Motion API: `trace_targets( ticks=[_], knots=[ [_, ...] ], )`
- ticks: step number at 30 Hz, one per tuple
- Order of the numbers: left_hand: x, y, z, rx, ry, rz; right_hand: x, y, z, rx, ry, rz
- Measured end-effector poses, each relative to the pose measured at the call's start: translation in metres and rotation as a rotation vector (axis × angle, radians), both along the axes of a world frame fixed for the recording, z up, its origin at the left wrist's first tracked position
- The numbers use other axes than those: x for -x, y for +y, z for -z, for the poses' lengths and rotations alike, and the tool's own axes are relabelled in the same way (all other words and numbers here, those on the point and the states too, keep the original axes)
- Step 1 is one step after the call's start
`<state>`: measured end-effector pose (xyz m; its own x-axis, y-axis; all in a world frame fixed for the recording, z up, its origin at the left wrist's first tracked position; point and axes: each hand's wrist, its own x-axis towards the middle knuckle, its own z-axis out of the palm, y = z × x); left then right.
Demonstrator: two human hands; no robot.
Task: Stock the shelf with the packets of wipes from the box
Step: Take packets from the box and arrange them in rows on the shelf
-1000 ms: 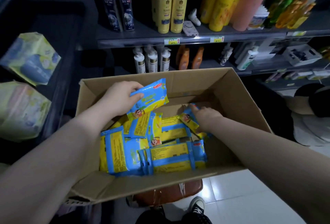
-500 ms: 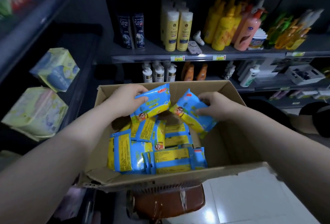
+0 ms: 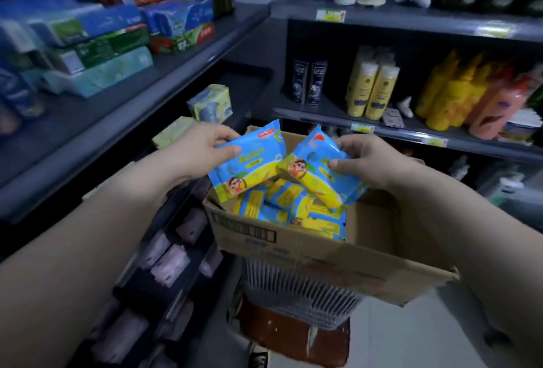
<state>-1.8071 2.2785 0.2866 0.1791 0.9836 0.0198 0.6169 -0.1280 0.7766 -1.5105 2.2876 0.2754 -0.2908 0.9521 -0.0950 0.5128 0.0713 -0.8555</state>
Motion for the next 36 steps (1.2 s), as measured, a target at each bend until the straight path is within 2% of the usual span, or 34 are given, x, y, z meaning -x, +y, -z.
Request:
trace_targets(
  ticks=[8,20,28,32,36],
  knots=[
    [0.056,-0.124,-0.001,0.022,0.074,-0.216,0.061,-0.043,-0.005,-0.031,-0.011,-0.292],
    [0.153,-0.294,-0.032,0.029,0.262,-0.546,0.211,-0.111,-0.025,-0.017,0.064,-0.679],
    [0.235,-0.425,-0.058,-0.025,0.341,-0.752,0.343,-0.196,-0.055,-0.184,0.08,-0.949],
    [0.276,-0.488,-0.076,-0.046,0.439,-0.851,0.409,-0.241,-0.069,-0.282,0.092,-1.082],
    [0.32,-0.551,-0.096,-0.023,0.483,-0.962,0.468,-0.289,-0.085,-0.451,0.065,-1.188]
  ],
)
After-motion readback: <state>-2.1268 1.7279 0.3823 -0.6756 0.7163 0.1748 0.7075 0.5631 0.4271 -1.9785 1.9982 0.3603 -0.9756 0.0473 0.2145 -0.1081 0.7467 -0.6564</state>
